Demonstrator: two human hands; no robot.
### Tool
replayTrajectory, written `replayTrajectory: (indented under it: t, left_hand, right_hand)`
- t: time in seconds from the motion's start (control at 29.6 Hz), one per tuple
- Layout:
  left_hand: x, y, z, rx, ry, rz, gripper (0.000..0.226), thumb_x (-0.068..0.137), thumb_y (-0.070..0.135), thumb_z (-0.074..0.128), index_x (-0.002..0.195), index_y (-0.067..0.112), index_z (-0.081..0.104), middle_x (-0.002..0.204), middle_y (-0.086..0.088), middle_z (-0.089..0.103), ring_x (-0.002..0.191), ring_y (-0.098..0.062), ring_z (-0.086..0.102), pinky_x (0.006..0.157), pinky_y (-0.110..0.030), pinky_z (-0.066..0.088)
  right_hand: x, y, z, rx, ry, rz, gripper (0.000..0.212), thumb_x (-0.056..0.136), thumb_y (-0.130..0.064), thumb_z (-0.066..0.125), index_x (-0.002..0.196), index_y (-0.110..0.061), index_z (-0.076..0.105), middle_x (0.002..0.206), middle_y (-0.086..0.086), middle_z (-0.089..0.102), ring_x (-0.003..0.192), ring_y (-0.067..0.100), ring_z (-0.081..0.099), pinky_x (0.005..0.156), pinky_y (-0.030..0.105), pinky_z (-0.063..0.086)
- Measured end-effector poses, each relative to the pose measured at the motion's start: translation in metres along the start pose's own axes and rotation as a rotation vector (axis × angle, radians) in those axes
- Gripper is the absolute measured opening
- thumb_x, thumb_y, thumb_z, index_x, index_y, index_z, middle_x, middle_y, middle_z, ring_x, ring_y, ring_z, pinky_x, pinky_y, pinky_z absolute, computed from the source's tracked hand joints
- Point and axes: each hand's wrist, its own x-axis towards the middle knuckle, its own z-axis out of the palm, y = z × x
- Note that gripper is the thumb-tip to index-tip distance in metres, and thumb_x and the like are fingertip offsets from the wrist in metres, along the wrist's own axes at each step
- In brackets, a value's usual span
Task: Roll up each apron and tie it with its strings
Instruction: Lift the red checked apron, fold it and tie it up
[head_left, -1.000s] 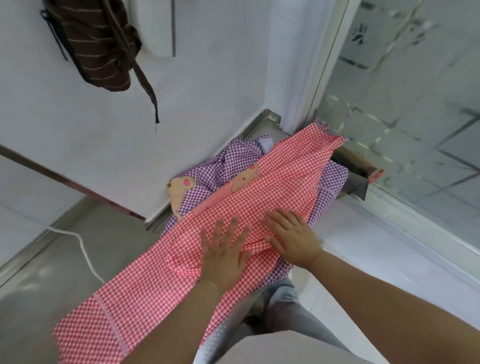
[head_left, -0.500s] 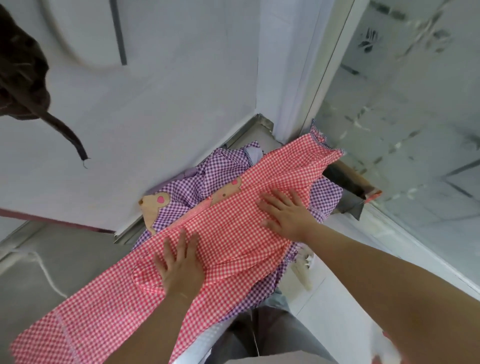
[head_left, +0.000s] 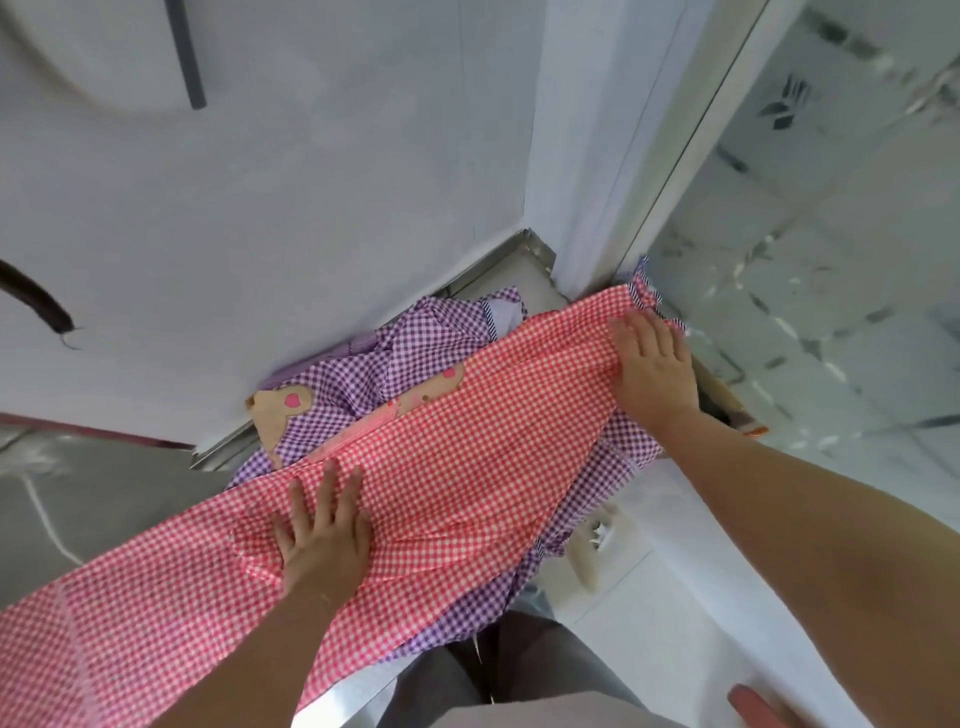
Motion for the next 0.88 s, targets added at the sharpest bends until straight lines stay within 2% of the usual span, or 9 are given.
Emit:
replayTrajectory:
  t: [0.07, 0.14, 0.2, 0.27, 0.34, 0.41, 0.51, 0.68, 0.88]
  left_hand:
    - [0.002, 0.019, -0.008, -0.044, 0.024, -0.045, 0.059, 0.097, 0.035, 0.013, 0.153, 0.021, 0.003, 0.161, -0.007, -0.009, 0.146, -0.034, -0.017, 0.115, -0.054, -0.008]
    - [0.006, 0.05, -0.02, -0.176, 0.06, -0.164, 0.053, 0.095, 0.02, 0.026, 0.146, 0.008, 0.018, 0.16, -0.015, 0.004, 0.148, -0.033, -0.009, 0.119, -0.053, -0.003]
    - [0.011, 0.072, -0.029, -0.328, 0.06, -0.274, 0.053, 0.097, 0.027, 0.03, 0.144, 0.005, 0.022, 0.159, -0.016, 0.008, 0.148, -0.033, -0.002, 0.118, -0.055, 0.003]
    - [0.015, 0.078, -0.023, -0.326, 0.032, -0.281, 0.07, 0.097, 0.053, 0.02, 0.151, 0.009, 0.01, 0.161, -0.013, -0.003, 0.147, -0.033, -0.008, 0.117, -0.057, -0.001]
    - [0.015, 0.077, -0.013, -0.253, 0.007, -0.254, 0.085, 0.088, 0.067, 0.005, 0.153, 0.014, -0.007, 0.16, -0.01, -0.017, 0.146, -0.033, -0.017, 0.114, -0.055, -0.008]
    - [0.014, 0.076, -0.009, -0.221, 0.017, -0.256, 0.089, 0.083, 0.069, -0.002, 0.152, 0.015, -0.012, 0.159, -0.01, -0.021, 0.145, -0.034, -0.02, 0.113, -0.054, -0.012]
    - [0.017, 0.079, -0.007, -0.211, 0.03, -0.279, 0.089, 0.083, 0.068, -0.004, 0.153, 0.014, -0.011, 0.159, -0.01, -0.019, 0.145, -0.034, -0.02, 0.113, -0.054, -0.014]
    - [0.019, 0.079, -0.002, -0.163, 0.022, -0.288, 0.086, 0.085, 0.067, -0.002, 0.152, 0.014, -0.013, 0.159, -0.01, -0.02, 0.144, -0.033, -0.022, 0.113, -0.053, -0.015]
    - [0.018, 0.081, -0.002, -0.158, -0.007, -0.286, 0.085, 0.087, 0.066, -0.001, 0.152, 0.014, -0.012, 0.159, -0.011, -0.019, 0.144, -0.035, -0.021, 0.114, -0.055, -0.012]
  right_hand:
    - [0.007, 0.007, -0.01, 0.058, 0.006, 0.201, 0.046, 0.096, -0.029, 0.033, 0.139, -0.014, 0.042, 0.149, 0.016, 0.033, 0.137, 0.035, 0.028, 0.116, 0.052, 0.018]
    - [0.013, 0.011, -0.02, 0.19, 0.07, 0.334, 0.035, 0.098, -0.028, 0.039, 0.126, -0.013, 0.054, 0.138, 0.016, 0.04, 0.125, 0.035, 0.038, 0.109, 0.049, 0.031]
    - [0.019, 0.01, -0.028, 0.326, 0.172, 0.397, 0.033, 0.1, -0.027, 0.041, 0.121, -0.01, 0.058, 0.132, 0.015, 0.042, 0.119, 0.033, 0.042, 0.102, 0.047, 0.038]
    - [0.023, 0.005, -0.035, 0.405, 0.158, 0.425, 0.033, 0.097, -0.02, 0.042, 0.126, -0.009, 0.054, 0.134, 0.015, 0.039, 0.121, 0.034, 0.041, 0.1, 0.046, 0.038]
    - [0.021, -0.001, -0.038, 0.445, 0.065, 0.474, 0.037, 0.095, -0.018, 0.043, 0.131, -0.008, 0.044, 0.138, 0.016, 0.036, 0.122, 0.036, 0.042, 0.099, 0.048, 0.038]
    - [0.014, -0.003, -0.033, 0.524, -0.096, 0.545, 0.054, 0.095, -0.026, 0.048, 0.141, -0.006, 0.028, 0.145, 0.02, 0.029, 0.127, 0.041, 0.04, 0.102, 0.052, 0.037]
    - [0.007, -0.005, -0.014, 0.646, -0.262, 0.658, 0.071, 0.095, -0.041, 0.051, 0.15, -0.019, 0.01, 0.15, 0.022, 0.025, 0.13, 0.045, 0.039, 0.107, 0.058, 0.034]
    - [0.022, -0.011, -0.002, 0.889, -0.005, 0.631, 0.055, 0.099, -0.037, 0.044, 0.149, -0.029, 0.022, 0.149, 0.016, 0.035, 0.131, 0.038, 0.042, 0.11, 0.057, 0.031]
    - [0.037, 0.01, -0.003, 0.701, -0.14, 0.41, 0.04, 0.097, -0.013, 0.043, 0.136, -0.014, 0.053, 0.144, 0.016, 0.046, 0.129, 0.035, 0.046, 0.112, 0.041, 0.031]
